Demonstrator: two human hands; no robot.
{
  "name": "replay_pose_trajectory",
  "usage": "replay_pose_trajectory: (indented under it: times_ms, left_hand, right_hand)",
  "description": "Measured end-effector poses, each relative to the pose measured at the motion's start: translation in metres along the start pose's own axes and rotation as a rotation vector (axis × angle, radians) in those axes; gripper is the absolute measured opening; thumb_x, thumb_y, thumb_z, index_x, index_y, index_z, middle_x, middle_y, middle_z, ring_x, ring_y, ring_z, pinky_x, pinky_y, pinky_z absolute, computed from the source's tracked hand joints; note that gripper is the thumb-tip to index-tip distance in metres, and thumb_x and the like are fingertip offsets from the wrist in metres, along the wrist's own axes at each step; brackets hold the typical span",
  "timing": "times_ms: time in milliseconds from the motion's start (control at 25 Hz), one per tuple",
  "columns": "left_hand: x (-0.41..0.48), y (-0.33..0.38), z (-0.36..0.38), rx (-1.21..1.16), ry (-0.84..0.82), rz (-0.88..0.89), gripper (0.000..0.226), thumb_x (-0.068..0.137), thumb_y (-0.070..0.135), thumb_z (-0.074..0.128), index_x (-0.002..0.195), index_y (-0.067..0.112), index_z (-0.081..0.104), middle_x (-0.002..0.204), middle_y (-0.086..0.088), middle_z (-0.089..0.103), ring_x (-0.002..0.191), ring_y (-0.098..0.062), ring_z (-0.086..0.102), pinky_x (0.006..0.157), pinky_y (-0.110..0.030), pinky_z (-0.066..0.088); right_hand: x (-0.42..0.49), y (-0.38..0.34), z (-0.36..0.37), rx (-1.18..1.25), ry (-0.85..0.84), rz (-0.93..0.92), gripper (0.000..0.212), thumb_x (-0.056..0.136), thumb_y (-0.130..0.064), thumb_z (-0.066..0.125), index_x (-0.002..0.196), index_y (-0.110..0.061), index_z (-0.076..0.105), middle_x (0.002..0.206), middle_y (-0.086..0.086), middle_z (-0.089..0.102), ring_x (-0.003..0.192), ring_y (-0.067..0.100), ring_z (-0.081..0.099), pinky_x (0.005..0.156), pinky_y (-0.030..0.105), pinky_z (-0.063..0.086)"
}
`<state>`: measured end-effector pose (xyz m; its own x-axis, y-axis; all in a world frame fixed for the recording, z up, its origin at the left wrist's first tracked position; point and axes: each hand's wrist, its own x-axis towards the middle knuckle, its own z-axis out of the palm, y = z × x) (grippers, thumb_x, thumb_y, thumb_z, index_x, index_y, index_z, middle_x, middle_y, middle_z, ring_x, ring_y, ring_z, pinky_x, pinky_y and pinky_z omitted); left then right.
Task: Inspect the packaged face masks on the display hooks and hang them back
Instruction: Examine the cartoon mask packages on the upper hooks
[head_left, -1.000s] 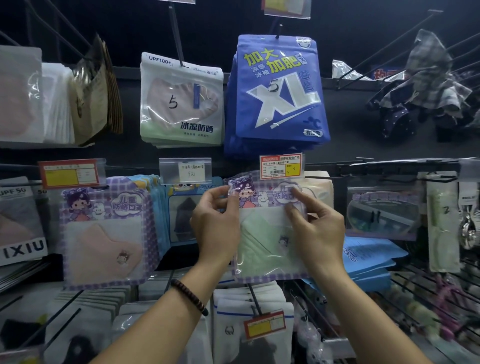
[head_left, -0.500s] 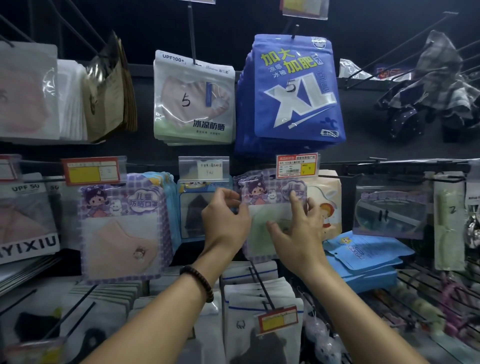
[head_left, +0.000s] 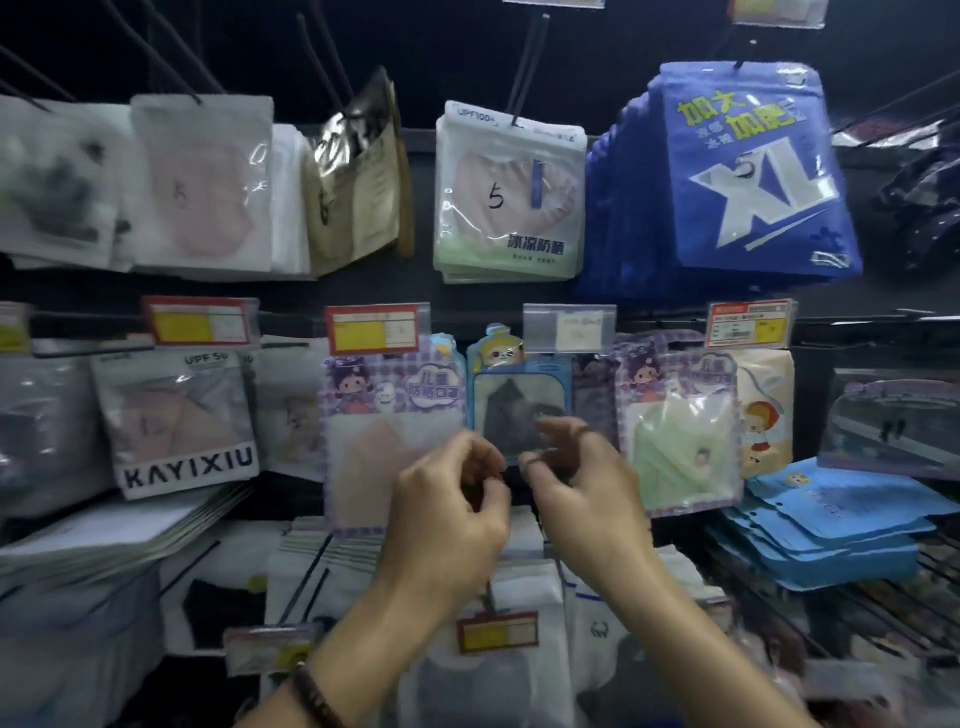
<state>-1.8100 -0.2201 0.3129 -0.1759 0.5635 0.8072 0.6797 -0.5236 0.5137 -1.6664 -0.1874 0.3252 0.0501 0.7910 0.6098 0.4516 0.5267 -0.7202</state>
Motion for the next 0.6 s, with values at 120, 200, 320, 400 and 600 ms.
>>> replay_pose_trajectory:
  times_ms: [120, 200, 320, 400, 600]
  left_hand:
    - [0.009, -0.033, -0.043, 0.074, 0.208, -0.017, 0.024, 0.083, 0.008, 0.076, 0.092, 0.026, 0.061, 0.096, 0.006, 0.061, 0.084, -0.010, 0.061, 0.072, -0.019, 0.046]
    - [0.019, -0.057, -0.065, 0.118, 0.292, -0.153, 0.034, 0.080, 0.006, 0.079, 0.101, 0.023, 0.057, 0.113, 0.001, 0.050, 0.105, -0.022, 0.055, 0.086, -0.022, 0.041]
    - [0.026, -0.079, -0.082, 0.102, 0.185, -0.345, 0.061, 0.085, 0.014, 0.081, 0.136, 0.020, 0.048, 0.139, -0.001, 0.035, 0.132, -0.023, 0.038, 0.098, -0.025, 0.037]
    - [0.029, -0.090, -0.086, 0.048, 0.078, -0.393, 0.082, 0.090, 0.023, 0.079, 0.157, 0.019, 0.033, 0.153, -0.005, 0.039, 0.138, -0.023, 0.042, 0.106, -0.031, 0.045]
    - [0.032, -0.095, -0.086, -0.109, -0.062, -0.481, 0.085, 0.091, 0.041, 0.072, 0.164, 0.028, 0.030, 0.149, 0.000, 0.059, 0.123, -0.022, 0.065, 0.104, -0.046, 0.058]
  right_hand:
    - [-0.008, -0.026, 0.033, 0.058, -0.097, 0.021, 0.043, 0.098, -0.032, 0.072, 0.140, -0.030, 0.062, 0.127, -0.013, 0.070, 0.118, 0.008, 0.067, 0.106, 0.033, 0.054]
    - [-0.009, -0.038, 0.049, 0.074, -0.145, 0.054, 0.053, 0.100, -0.030, 0.070, 0.150, -0.028, 0.054, 0.129, -0.015, 0.066, 0.124, 0.009, 0.062, 0.103, 0.025, 0.046]
    - [-0.010, -0.046, 0.067, 0.131, -0.201, 0.187, 0.051, 0.102, -0.031, 0.068, 0.147, -0.039, 0.047, 0.114, -0.025, 0.056, 0.101, 0.000, 0.057, 0.087, 0.019, 0.045]
    - [-0.013, -0.055, 0.077, 0.166, -0.186, 0.231, 0.034, 0.099, -0.038, 0.068, 0.126, -0.040, 0.048, 0.109, -0.024, 0.064, 0.093, -0.001, 0.063, 0.079, 0.022, 0.054]
    - [-0.015, -0.063, 0.098, 0.195, -0.137, 0.232, 0.066, 0.088, -0.046, 0.071, 0.149, -0.033, 0.052, 0.127, -0.005, 0.073, 0.114, 0.020, 0.071, 0.104, 0.045, 0.057]
